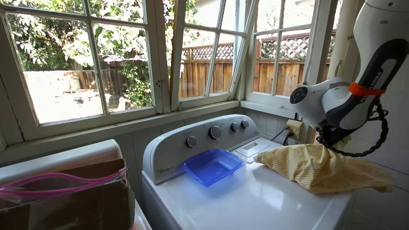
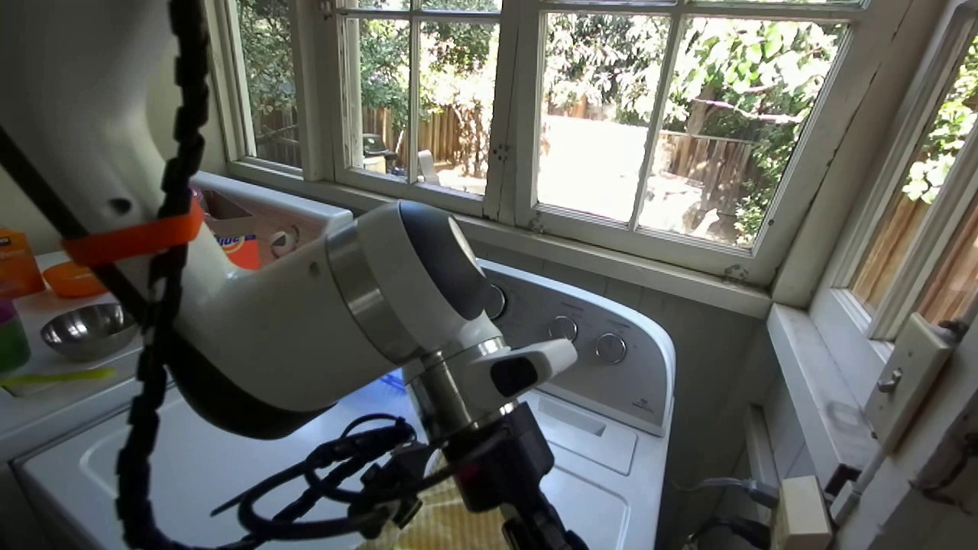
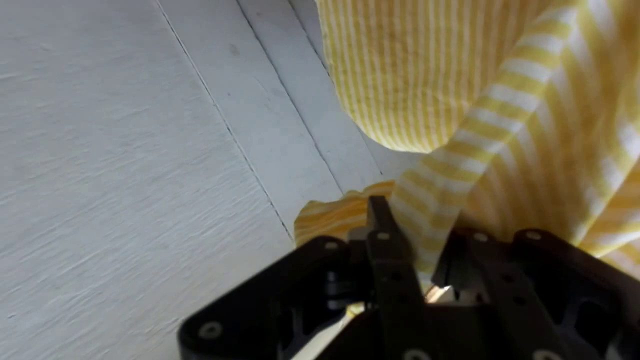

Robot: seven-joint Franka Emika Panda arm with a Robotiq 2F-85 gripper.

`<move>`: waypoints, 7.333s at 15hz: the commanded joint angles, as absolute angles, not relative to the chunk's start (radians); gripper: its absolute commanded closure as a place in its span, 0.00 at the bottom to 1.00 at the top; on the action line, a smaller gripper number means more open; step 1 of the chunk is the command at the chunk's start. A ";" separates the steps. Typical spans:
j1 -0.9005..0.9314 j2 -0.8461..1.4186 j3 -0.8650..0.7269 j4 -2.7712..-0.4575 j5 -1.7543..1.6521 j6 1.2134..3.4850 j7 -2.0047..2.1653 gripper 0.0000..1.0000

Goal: Fold the yellow towel from left to right then move it to the left.

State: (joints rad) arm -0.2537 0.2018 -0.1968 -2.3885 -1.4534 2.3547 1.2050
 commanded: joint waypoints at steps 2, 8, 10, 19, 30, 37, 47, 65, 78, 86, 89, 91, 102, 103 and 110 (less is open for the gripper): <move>-0.205 0.307 -0.174 -2.403 -1.386 2.168 1.297 0.65; -0.200 0.215 -0.143 -2.399 -1.210 2.178 1.348 0.22; -0.192 0.157 -0.130 -2.404 -1.135 2.192 1.308 0.07; -0.065 0.113 -0.046 -2.474 -1.012 2.300 1.317 0.01; 0.013 0.186 -0.009 -2.524 -1.520 2.454 1.599 0.00; 0.036 0.305 0.041 -2.499 -1.811 2.330 1.748 0.00; 0.074 0.498 0.117 -2.457 -1.845 1.954 1.783 0.30; -0.077 0.422 0.132 -2.465 -1.634 2.307 1.412 1.00; -0.168 0.163 0.092 -2.612 -1.080 2.741 0.820 0.66; -0.129 0.190 0.052 -2.454 -1.418 2.731 1.217 0.05; -0.112 0.229 0.060 -2.396 -1.638 2.673 1.407 0.00; -0.105 0.267 0.066 -2.378 -1.740 2.623 1.497 0.00; -0.077 0.476 0.063 -2.342 -1.865 2.390 1.626 0.26; -0.079 0.486 0.065 -2.340 -1.852 2.387 1.616 0.32; -0.102 0.493 0.071 -2.342 -1.736 2.427 1.532 0.87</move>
